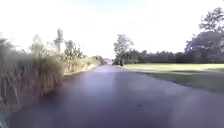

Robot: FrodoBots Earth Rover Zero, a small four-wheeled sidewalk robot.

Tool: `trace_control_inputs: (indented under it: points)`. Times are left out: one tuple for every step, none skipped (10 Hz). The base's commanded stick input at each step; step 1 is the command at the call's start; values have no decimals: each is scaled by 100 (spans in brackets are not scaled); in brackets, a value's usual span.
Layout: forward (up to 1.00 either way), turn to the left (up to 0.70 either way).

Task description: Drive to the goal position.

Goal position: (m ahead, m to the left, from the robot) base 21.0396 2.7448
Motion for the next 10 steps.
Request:
trace_control_inputs:
  points:
    - [100, 0]
    - [100, 0]
    - [100, 0]
    - [100, 0]
    - [100, 0]
    - [100, 0]
    - [100, 0]
    - [100, 0]
    - [100, 0]
    - [96, 0]
